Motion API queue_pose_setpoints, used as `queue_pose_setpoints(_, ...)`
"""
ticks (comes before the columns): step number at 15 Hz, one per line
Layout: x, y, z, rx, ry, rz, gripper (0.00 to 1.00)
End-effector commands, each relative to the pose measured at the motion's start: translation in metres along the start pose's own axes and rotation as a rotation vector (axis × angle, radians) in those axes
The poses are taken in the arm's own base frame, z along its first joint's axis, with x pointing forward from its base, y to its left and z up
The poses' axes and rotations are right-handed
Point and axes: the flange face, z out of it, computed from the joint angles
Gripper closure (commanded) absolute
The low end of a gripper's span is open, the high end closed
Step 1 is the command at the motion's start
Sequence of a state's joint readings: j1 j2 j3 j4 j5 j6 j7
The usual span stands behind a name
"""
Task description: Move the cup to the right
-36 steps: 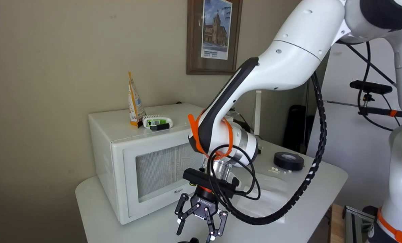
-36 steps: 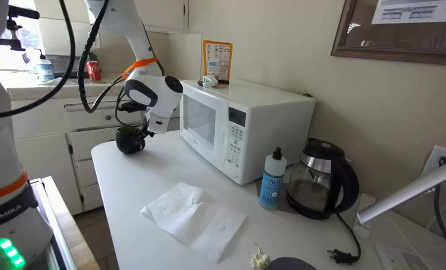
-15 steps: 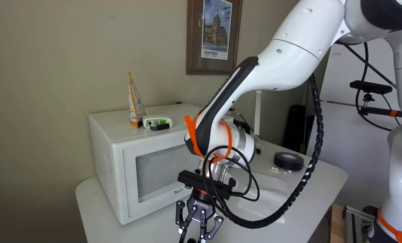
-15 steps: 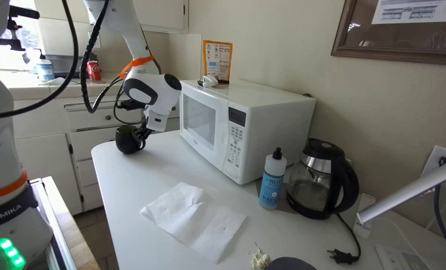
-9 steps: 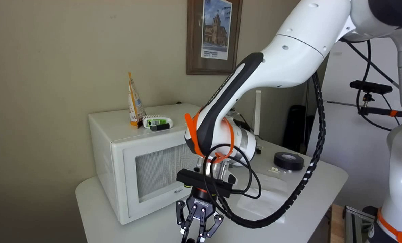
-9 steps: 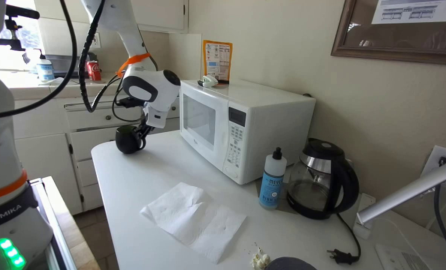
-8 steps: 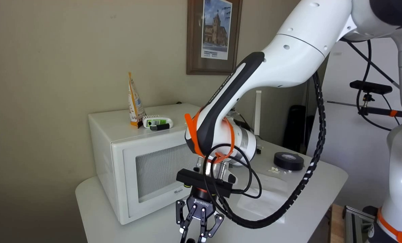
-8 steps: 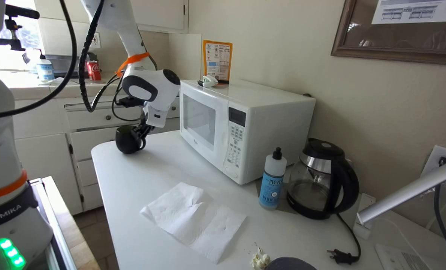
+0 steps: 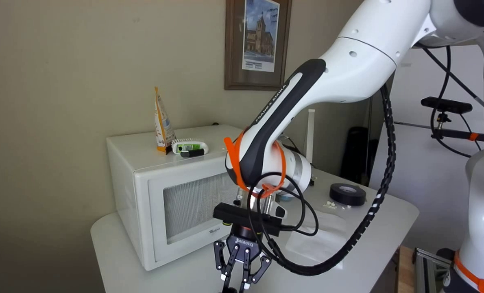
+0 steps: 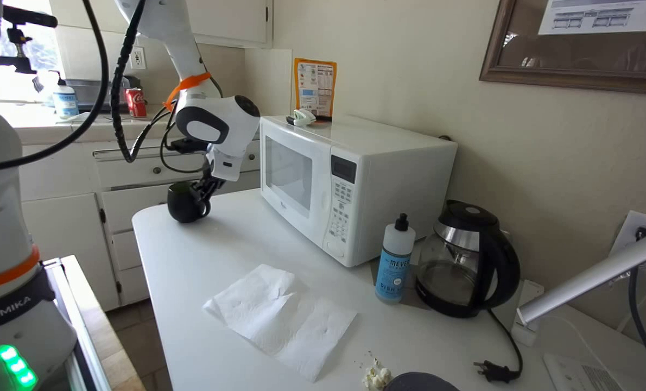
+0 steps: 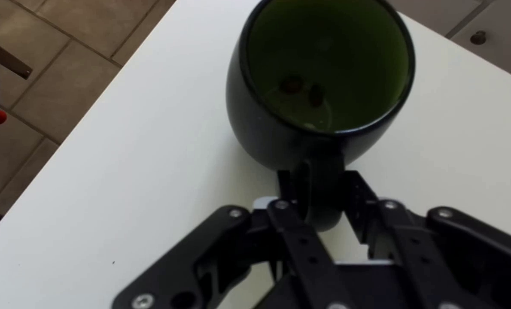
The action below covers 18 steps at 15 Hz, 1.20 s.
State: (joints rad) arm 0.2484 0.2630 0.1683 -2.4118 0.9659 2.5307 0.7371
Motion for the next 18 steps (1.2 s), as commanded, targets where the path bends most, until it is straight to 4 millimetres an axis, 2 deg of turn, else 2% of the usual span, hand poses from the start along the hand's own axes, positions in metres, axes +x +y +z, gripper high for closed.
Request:
queue_pose_setpoints(1,0.003,0.001,-0.001,-0.024,0.009,-0.002,0.95)
queue_pose_setpoints(2,0.003,0.001,-0.002,-0.024,0.009,-0.002,1.0)
queue_pose_setpoints(3,0.002,0.002,-0.003,-0.025,0.01,-0.002,0.95)
queue_pose_setpoints(8,0.001,0.006,-0.013,0.009,-0.026,-0.003,0.95)
queue_pose_setpoints(13,0.015,0.039,-0.048,0.106,-0.068,0.054,0.95)
queue_pose_setpoints(18,0.051,0.077,-0.072,0.198,-0.163,0.071,0.95)
